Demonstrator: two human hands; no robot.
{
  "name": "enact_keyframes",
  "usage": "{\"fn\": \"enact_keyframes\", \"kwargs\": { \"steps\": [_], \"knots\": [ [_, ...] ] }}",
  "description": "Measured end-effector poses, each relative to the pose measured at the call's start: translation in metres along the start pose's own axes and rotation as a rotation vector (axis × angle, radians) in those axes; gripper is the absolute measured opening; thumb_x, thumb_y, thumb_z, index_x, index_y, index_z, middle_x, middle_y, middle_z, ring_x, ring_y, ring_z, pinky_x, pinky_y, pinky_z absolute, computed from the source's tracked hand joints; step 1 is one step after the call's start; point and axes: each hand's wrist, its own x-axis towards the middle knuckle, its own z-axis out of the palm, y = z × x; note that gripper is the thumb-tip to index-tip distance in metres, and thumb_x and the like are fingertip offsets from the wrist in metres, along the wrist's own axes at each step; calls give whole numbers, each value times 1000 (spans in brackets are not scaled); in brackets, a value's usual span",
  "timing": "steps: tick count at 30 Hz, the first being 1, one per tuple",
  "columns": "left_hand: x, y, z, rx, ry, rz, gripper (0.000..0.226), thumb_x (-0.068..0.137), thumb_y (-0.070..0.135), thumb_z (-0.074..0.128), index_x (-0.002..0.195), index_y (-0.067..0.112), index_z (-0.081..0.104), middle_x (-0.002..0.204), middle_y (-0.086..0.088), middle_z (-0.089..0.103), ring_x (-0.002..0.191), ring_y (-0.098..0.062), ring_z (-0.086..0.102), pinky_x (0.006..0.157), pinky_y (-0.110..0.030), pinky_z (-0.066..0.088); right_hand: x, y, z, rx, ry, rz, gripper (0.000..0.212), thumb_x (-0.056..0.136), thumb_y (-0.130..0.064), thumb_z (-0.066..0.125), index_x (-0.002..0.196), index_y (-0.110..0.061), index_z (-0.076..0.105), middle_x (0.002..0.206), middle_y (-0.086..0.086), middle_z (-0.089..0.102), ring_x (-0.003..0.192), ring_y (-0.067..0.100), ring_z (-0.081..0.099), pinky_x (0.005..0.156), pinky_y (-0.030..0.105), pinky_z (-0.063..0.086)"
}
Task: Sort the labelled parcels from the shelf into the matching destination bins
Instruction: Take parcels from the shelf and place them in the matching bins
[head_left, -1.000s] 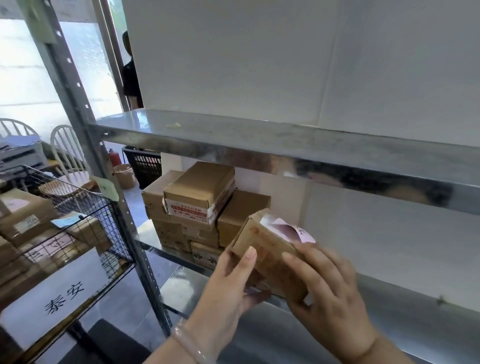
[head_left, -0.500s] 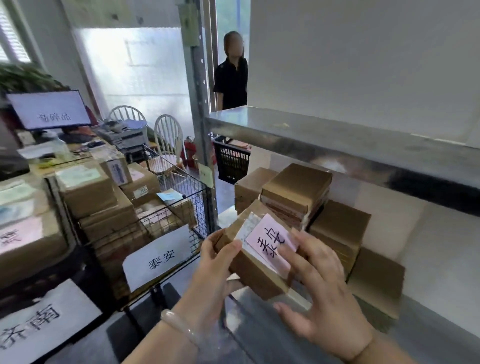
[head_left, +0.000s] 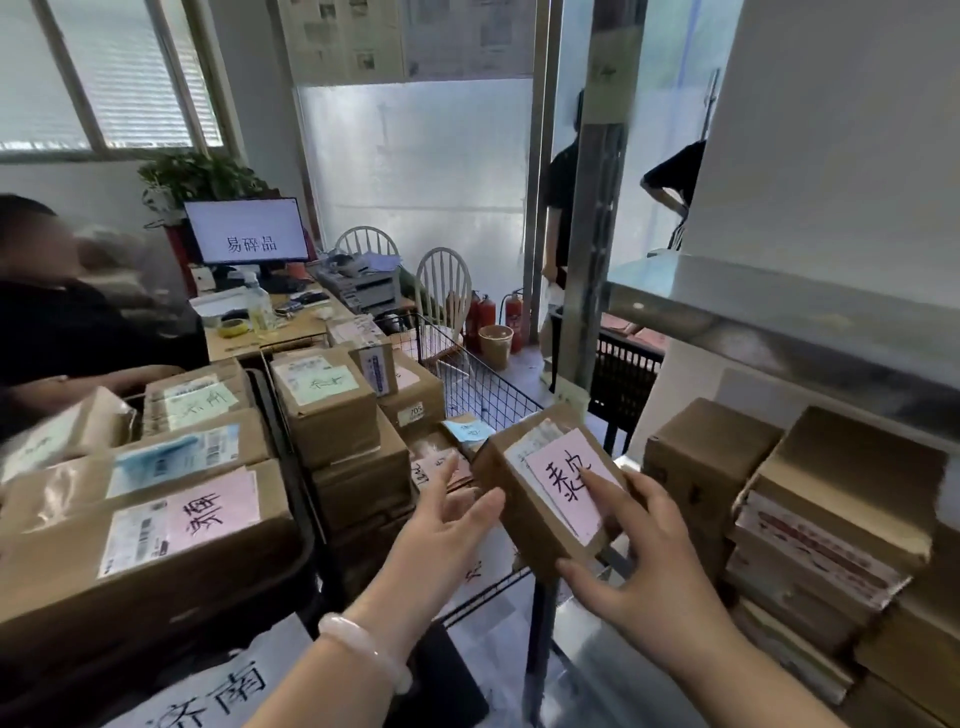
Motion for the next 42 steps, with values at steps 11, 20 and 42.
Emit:
{"fn": "enact_keyframes", "kwargs": {
  "steps": [11,20,42],
  "knots": [
    [71,22,-113,864,138,284,74,87,65,51,145,62,5,158,18,23,146,-7,16,119,-37,21,161,-23,93,-194,-98,130,85,68,-71,65,143,-50,32,152,-3,17,140,25,20,110,40,30],
    [114,4,-121,1056,250,259,72,88,69,43,146,59,2,159,21,11,145,0,1,116,-24,2,264,7,178,-438,-445,260,91,72,-67,66,148,-46,22,153,5,11,138,31,15,110,52,32],
    [141,-23,-113,1245,160,190,70,91,69,37,152,49,10,163,15,8,149,-7,-2,121,-37,1,269,2,187,-540,-592,-32,93,83,-68,56,155,-37,5,164,-2,4,150,20,-1,119,39,2]
  ]
}}
